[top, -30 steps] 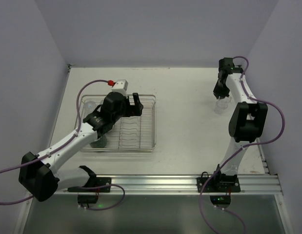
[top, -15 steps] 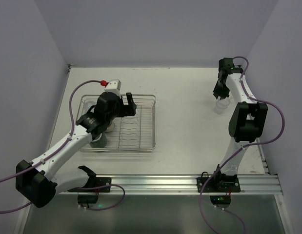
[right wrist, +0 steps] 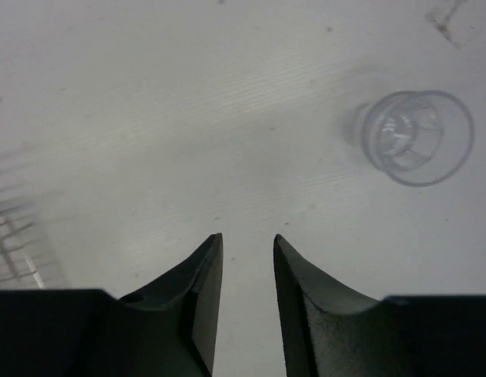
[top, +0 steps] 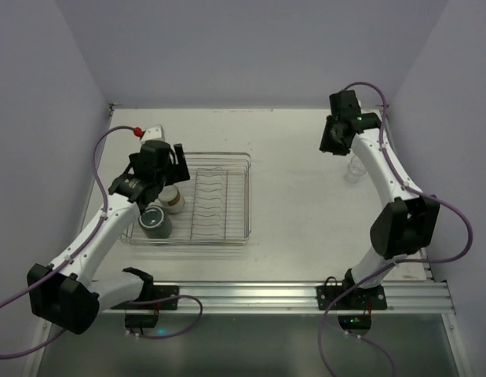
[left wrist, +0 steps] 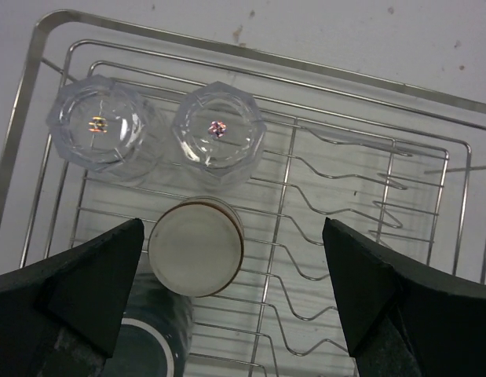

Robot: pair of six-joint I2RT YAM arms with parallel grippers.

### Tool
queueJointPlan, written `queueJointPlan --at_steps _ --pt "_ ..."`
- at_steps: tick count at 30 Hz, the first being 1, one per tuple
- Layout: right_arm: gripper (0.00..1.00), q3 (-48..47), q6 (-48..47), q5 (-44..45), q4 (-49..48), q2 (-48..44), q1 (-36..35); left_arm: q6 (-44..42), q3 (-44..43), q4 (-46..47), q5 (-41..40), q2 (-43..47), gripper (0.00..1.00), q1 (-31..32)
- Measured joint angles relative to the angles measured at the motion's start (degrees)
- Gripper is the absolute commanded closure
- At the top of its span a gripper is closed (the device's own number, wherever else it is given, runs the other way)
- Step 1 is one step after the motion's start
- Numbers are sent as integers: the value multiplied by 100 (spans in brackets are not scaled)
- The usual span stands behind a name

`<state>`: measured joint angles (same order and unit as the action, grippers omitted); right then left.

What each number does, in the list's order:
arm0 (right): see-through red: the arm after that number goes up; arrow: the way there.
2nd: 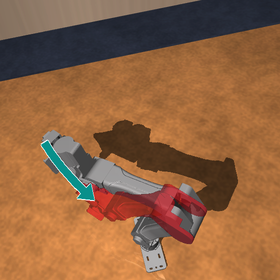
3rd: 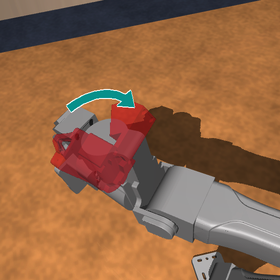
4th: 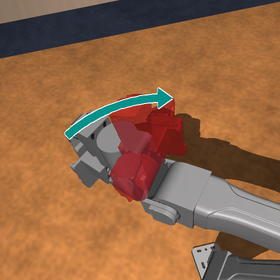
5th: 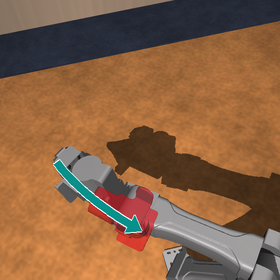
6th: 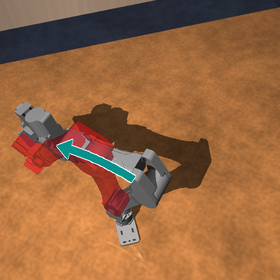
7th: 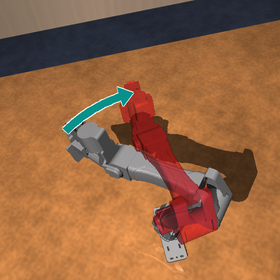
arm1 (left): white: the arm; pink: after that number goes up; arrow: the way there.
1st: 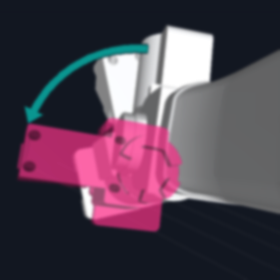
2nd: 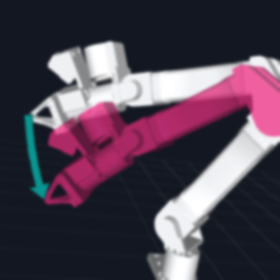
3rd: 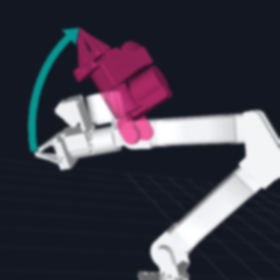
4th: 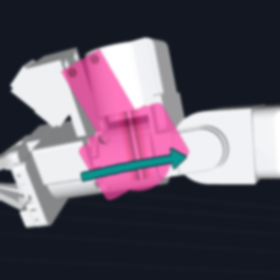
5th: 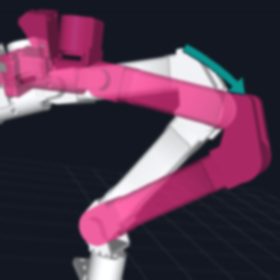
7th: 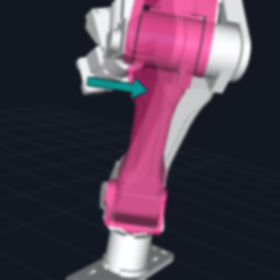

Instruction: Unload the cups from the dish rack

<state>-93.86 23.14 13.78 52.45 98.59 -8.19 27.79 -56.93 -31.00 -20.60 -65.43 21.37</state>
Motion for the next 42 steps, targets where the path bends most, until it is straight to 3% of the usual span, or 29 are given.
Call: queueJointPlan --at_steps 3,6,13,28,42 --pt "56 284 11 -404 -225 -629 -654 -94 -146 -146 -46 -114 0 -157" --pt "55 723 26 -835 -551 -1038 -1204 -249 -514 -323 66 -437 0 -208" --pt "55 1556 20 -1513 -920 -1121 -2011 -678 -953 -372 544 -1071 0 -354" --pt "55 2081 9 -2133 -1495 -1764 -2385 -1266 -1735 -490 1569 -2363 0 -1193" --pt "54 2201 -7 -2238 -1622 -1762 -2385 -1414 -1733 -487 1851 -2704 5 -1425"
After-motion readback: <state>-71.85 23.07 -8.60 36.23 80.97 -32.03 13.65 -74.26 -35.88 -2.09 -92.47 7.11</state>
